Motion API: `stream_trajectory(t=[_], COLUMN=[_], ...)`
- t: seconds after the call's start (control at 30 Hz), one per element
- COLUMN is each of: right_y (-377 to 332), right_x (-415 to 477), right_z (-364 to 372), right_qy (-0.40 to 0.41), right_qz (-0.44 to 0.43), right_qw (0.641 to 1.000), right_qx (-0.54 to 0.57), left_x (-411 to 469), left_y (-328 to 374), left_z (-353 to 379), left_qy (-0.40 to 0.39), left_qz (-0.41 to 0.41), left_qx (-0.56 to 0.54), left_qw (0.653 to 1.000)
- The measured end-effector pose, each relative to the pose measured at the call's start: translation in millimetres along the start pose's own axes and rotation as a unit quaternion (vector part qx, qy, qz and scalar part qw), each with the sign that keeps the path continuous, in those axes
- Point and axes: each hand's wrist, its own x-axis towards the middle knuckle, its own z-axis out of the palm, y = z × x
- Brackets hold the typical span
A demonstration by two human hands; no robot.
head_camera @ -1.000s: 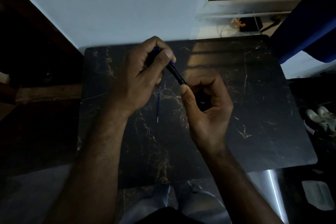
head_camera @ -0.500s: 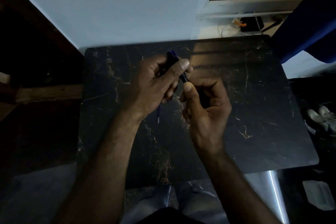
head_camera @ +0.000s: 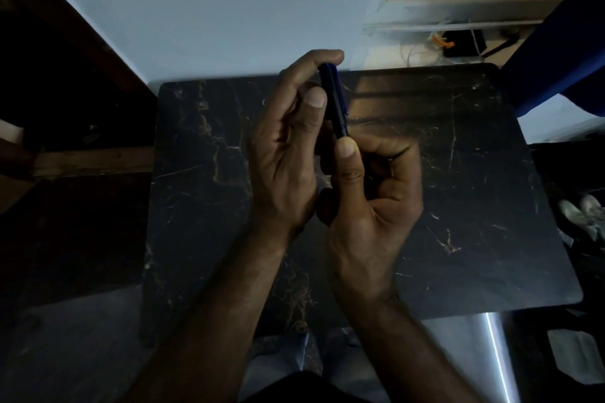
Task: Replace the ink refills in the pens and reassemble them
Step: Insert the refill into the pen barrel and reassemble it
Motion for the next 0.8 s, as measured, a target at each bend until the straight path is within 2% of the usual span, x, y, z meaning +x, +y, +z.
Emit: stream_trajectory(t=[0.13,0.23,0.3,0.37,0.43,0.53,0.63,0.8], right_y=[8,33,56,79,99,119,125,130], right_x=[0,-2,-6,-15,-25,-39,-48,-54], right_z=[9,8,-2,-17,-34,-55,-64,-65], right_qy=[-0.007,-0.065,-0.117,-0.113,-0.081,-0.087,-0.105,-0.112], right_qz=[-0.013,0.071,0.139,0.186,0.232,0.284,0.302,0.317], right_qw=[1.0,0.995,0.979,0.965,0.955,0.937,0.931,0.923], right_qx=[-0.008,-0.031,-0.092,-0.144,-0.168,-0.185,-0.177,-0.186], left_x=[-3,-11,-20,-32,-46,-66,-76,-81], left_y=[-10,-40,-71,-107,-144,-189,-212,-222], left_z=[-9,-28,-44,-57,-69,-78,-80,-73], left_qy=[-0.02,-0.017,0.006,0.049,0.066,-0.031,-0.073,-0.047], left_qz=[-0.014,-0.089,-0.162,-0.252,-0.342,-0.422,-0.451,-0.426], left_qx=[-0.012,-0.017,0.002,0.057,0.139,0.234,0.287,0.293], left_qw=[1.0,0.996,0.987,0.965,0.927,0.875,0.842,0.854])
